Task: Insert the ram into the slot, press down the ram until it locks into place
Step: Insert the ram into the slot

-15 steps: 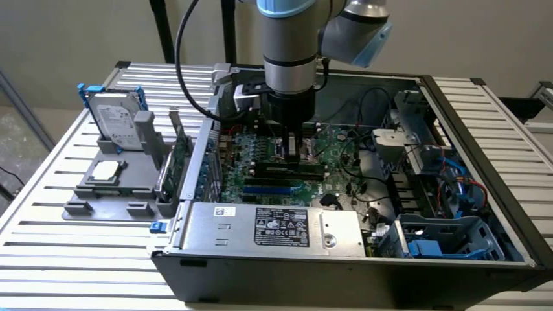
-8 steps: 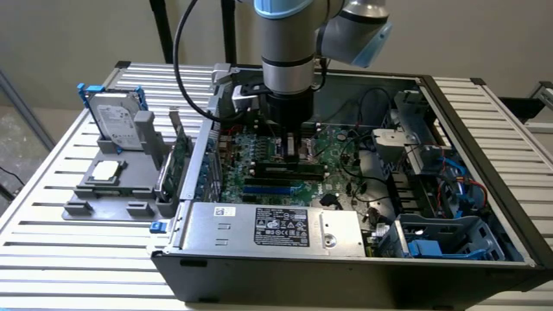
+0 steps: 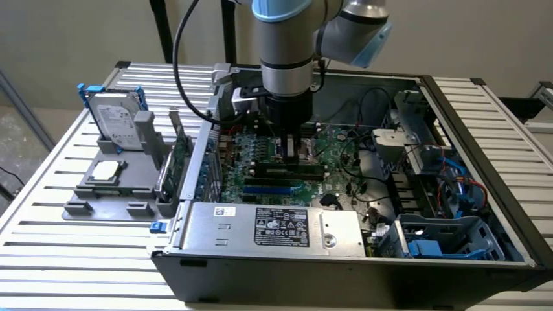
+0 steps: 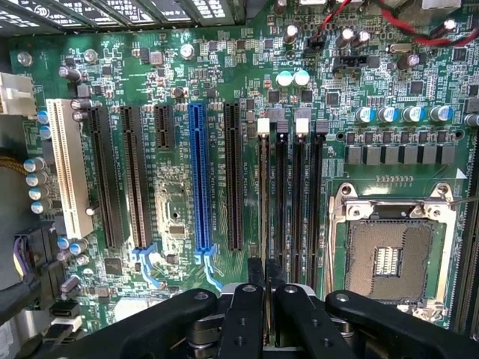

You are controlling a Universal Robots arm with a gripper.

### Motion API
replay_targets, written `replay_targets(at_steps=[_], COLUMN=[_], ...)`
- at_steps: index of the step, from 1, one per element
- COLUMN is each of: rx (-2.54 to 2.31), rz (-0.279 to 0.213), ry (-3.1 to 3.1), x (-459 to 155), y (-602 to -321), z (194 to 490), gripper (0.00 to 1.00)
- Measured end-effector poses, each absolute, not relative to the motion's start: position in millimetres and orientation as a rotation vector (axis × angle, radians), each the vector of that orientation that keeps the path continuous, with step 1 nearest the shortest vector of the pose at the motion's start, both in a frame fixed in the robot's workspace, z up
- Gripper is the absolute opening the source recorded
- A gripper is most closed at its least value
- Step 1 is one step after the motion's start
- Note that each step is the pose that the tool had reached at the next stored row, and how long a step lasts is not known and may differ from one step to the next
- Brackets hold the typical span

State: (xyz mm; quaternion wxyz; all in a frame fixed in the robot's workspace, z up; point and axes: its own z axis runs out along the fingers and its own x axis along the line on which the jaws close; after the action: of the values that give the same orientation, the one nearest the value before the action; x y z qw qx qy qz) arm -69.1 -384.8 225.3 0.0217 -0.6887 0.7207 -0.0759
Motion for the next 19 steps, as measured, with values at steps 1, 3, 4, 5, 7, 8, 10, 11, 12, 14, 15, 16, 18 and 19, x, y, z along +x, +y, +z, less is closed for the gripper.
replay_targets(at_steps=[1,3,4,5,7,8,10,11,12,14,15,16,18,19], rx=[-2.133,-2.132,-2.131,-2.131,-2.130,-2.129,-2.129,-2.128,-2.128,-2.127,-2.127,-2.127,-2.127,-2.127], rz=[-0.237,-0.240,-0.242,-0.243,-0.244,-0.245,-0.246,-0.246,-0.247,-0.248,-0.248,-0.248,-0.248,-0.248], ry=[2.232,2.230,2.230,2.229,2.228,2.228,2.227,2.227,2.226,2.226,2.226,2.226,2.226,2.226], x=[-69.1,-69.2,-69.4,-69.7,-70.4,-70.7,-71.3,-71.4,-71.5,-71.6,-71.6,-71.6,-71.6,-71.6], y=[-384.7,-384.5,-384.5,-384.5,-384.2,-384.2,-383.9,-383.9,-383.8,-383.7,-383.7,-383.7,-383.7,-383.7], z=[224.7,223.9,223.7,223.5,223.2,223.1,222.9,222.8,222.8,222.7,222.8,222.8,222.7,222.8], gripper=[0.13,0.13,0.13,0.13,0.13,0.13,0.13,0.13,0.13,0.13,0.13,0.13,0.13,0.13])
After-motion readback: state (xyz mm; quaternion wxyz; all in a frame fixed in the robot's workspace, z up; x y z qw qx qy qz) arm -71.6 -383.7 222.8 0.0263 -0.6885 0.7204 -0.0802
